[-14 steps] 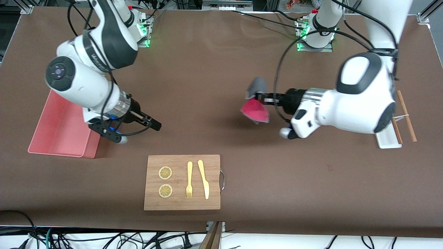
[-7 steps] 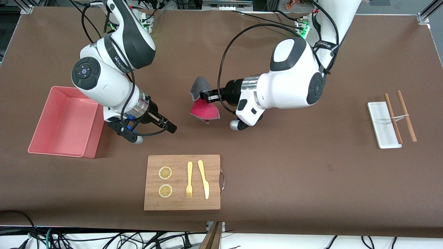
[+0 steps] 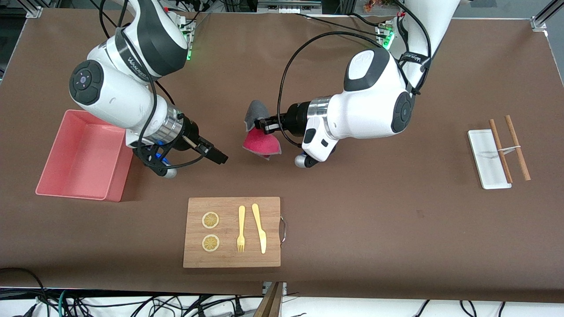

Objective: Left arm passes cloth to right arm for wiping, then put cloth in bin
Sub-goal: 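Carry the cloth with the left gripper while the right gripper approaches, then move the right gripper toward the cloth held by the left gripper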

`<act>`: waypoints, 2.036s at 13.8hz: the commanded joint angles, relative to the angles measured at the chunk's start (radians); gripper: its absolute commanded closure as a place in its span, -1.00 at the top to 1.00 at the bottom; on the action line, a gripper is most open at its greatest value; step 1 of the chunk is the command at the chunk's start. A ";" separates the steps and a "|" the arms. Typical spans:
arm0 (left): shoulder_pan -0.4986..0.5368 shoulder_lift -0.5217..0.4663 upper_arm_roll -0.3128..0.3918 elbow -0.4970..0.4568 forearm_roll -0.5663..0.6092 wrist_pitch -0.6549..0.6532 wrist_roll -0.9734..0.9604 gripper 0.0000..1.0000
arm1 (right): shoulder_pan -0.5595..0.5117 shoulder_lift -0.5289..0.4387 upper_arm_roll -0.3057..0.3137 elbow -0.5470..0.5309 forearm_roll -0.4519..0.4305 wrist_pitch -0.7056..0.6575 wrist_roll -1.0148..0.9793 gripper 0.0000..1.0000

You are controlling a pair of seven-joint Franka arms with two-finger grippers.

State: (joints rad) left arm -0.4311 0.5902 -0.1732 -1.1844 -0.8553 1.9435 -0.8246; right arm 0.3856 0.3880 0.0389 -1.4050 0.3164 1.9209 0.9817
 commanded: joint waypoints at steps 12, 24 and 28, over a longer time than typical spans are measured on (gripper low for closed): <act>0.000 0.000 0.004 0.014 -0.024 0.002 -0.016 -1.00 | 0.041 0.019 -0.001 -0.068 0.070 -0.180 0.173 1.00; -0.001 -0.003 0.004 0.012 -0.021 0.000 -0.031 -1.00 | -0.056 -0.060 -0.030 -0.334 0.613 -0.056 0.186 1.00; 0.000 -0.003 0.006 0.012 -0.021 0.000 -0.031 -1.00 | -0.053 -0.058 -0.025 -0.380 0.751 -0.033 0.186 1.00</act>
State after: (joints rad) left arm -0.4299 0.5902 -0.1728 -1.1825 -0.8553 1.9437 -0.8454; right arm 0.3294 0.3700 0.0085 -1.7226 0.9977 1.8631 1.1596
